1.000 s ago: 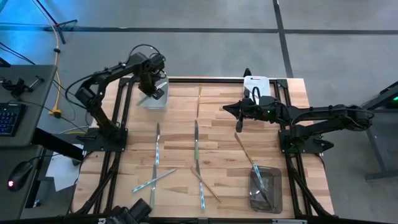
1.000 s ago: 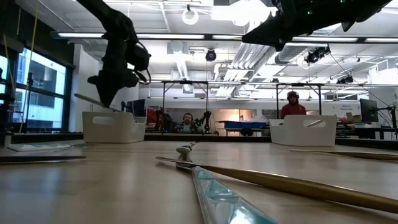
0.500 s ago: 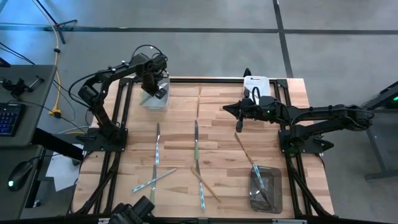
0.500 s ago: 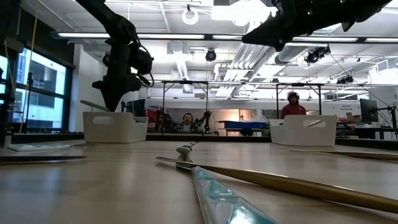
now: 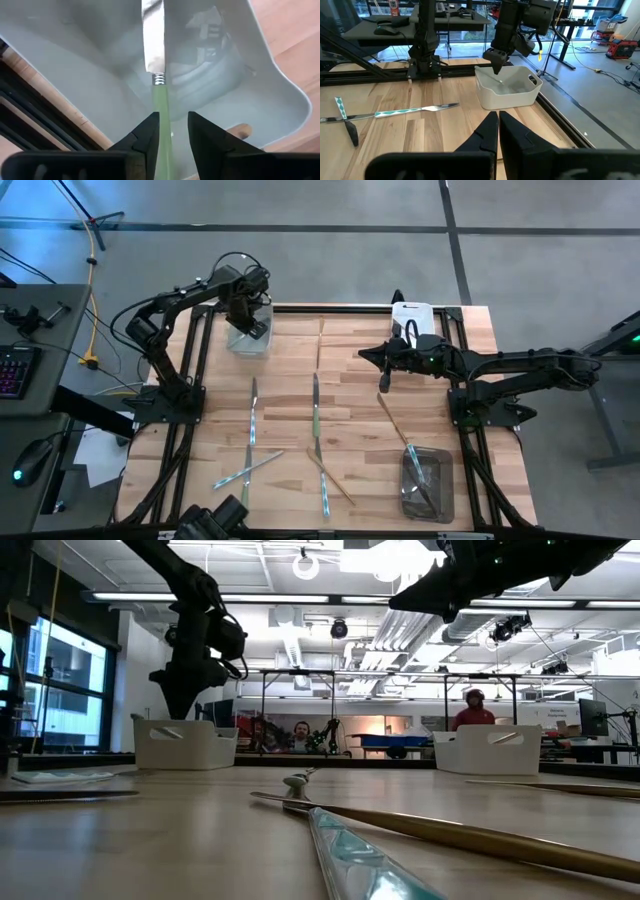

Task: Sort silverware by color (type)
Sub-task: Put the bottom left golden knife into the white bin

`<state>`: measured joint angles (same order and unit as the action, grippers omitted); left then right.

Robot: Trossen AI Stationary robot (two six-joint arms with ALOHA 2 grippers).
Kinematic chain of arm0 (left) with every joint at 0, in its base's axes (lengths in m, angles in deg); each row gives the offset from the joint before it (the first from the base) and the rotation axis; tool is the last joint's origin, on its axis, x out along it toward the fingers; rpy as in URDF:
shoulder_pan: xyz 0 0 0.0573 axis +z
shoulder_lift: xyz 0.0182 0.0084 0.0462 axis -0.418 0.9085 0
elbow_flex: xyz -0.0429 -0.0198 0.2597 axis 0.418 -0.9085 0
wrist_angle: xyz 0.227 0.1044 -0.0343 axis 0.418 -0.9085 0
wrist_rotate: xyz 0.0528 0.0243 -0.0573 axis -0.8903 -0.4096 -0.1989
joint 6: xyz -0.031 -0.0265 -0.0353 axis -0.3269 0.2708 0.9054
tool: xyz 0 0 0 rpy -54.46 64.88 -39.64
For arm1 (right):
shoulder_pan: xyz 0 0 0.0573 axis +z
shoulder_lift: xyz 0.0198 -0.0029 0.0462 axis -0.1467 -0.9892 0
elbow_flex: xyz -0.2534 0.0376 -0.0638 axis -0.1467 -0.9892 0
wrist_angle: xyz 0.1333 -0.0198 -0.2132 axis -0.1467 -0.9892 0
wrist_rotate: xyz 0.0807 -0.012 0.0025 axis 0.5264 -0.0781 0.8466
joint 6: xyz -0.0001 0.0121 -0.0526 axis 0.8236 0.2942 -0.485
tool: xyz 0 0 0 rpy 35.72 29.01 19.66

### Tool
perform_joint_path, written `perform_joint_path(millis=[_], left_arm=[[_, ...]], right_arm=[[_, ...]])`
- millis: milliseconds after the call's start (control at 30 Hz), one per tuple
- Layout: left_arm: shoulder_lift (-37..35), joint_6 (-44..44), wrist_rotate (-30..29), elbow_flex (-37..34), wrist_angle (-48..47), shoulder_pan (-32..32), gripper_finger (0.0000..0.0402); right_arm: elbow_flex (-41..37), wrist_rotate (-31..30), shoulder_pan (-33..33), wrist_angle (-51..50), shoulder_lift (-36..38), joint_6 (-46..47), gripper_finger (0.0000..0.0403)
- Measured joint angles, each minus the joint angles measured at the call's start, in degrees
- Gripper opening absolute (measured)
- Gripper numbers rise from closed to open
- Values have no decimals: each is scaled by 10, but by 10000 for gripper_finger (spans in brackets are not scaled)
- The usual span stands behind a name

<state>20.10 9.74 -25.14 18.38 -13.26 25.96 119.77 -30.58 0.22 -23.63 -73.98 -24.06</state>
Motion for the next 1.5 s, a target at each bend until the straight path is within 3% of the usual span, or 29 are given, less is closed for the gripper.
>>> perform_joint_path(millis=[200, 333, 567, 867, 1000, 1200, 1500], left_arm=[[-20, -24, -37, 0, 18, -15, 67], [-95, -49, -20, -39, 108, -34, 36], [-299, -3, 67, -208, 328, -112, 1], [-495, 91, 71, -436, 635, -298, 5], [-520, 112, 71, -518, 756, -368, 5], [-512, 113, 66, -582, 801, -446, 5], [-485, 112, -54, -611, 844, -521, 5]], right_arm=[[0, 0, 0, -6, 0, 0, 0], [0, 0, 0, -26, 0, 3, 0], [0, 0, 1, -35, -15, 21, 0], [0, 2, 5, -26, -101, 96, 0], [0, -20, 28, -17, -134, 115, 0], [22, -53, 85, -64, -151, 149, 0], [107, -129, 207, -272, -187, 282, 0]])
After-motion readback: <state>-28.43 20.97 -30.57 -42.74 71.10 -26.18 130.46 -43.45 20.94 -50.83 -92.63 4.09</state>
